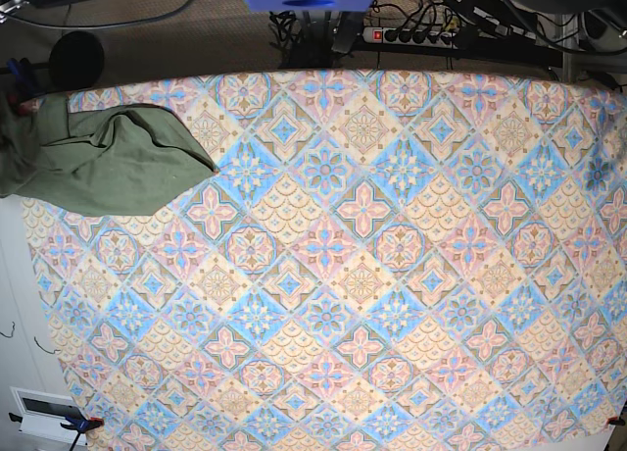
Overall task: Layout the t-shirt on the table in an organized manner, then fold the t-shirt properly
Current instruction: 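Lay the shirt down beside the right arm and release it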
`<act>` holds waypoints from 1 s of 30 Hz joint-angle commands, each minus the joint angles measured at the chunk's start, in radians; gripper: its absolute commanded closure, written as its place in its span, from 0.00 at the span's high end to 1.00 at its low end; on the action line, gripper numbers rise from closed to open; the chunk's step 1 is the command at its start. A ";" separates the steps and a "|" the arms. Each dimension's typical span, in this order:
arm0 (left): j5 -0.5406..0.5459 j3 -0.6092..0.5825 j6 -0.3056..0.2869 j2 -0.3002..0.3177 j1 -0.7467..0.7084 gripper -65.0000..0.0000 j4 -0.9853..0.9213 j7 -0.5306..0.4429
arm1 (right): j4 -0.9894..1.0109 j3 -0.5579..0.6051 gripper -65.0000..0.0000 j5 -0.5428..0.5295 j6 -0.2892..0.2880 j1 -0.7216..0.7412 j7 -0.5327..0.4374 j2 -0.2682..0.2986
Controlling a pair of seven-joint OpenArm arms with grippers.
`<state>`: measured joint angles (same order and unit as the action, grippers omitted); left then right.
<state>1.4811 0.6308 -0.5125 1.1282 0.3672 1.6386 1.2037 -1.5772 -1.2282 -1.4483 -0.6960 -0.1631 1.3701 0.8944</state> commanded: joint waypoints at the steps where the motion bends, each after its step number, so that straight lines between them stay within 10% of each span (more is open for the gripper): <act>1: 0.002 0.030 0.002 0.010 -0.024 0.00 0.013 -0.015 | -0.021 0.000 0.01 -0.035 -0.002 0.004 -0.044 0.030; 21: 0.002 0.067 0.005 -0.563 -0.509 0.00 0.168 -0.094 | -0.288 0.377 0.01 -0.035 -0.002 0.133 -0.018 -0.050; 30: -0.165 -0.015 0.005 -0.778 -0.535 0.00 0.220 -0.092 | -0.291 0.669 0.01 -0.035 -0.002 0.308 -0.019 -0.136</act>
<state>1.2850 0.6086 -0.5018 0.3355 -0.1802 1.8420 1.1427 -1.8587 -0.5556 -1.4609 -0.6956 0.1261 1.3876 0.7403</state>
